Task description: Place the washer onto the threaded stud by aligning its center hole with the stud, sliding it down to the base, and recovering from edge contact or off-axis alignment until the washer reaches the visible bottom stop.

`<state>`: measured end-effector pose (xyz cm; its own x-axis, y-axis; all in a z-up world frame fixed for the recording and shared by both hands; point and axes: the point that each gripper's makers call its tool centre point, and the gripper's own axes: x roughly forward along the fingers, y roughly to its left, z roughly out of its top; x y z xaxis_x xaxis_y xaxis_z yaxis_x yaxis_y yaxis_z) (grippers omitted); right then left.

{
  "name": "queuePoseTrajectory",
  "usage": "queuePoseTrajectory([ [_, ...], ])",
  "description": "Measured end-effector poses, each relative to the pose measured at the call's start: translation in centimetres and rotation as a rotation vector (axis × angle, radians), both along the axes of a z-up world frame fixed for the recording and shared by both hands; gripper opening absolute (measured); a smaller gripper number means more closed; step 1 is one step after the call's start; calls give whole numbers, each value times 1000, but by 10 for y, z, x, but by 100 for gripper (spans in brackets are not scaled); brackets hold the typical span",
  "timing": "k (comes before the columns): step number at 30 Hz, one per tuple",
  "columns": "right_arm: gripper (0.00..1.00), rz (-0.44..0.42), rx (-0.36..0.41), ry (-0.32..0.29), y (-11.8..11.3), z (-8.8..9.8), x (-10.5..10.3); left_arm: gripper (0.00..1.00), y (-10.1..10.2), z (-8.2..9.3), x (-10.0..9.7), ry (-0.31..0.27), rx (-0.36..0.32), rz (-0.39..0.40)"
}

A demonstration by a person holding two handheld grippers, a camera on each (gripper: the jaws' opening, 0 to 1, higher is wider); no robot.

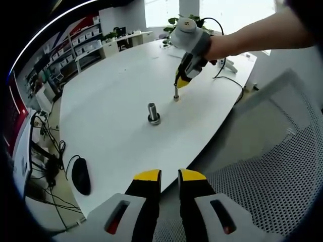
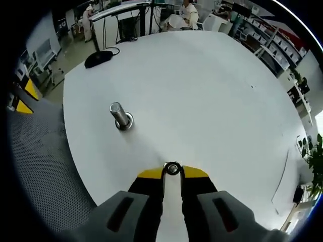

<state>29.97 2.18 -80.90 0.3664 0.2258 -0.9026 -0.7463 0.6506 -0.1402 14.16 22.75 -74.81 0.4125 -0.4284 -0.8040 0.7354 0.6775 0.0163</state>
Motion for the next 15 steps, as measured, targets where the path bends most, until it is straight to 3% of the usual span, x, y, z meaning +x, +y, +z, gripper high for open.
queuePoseTrajectory([
  [15, 15, -8, -21, 64, -2, -29, 0, 11, 1, -2, -1, 10, 7, 0],
])
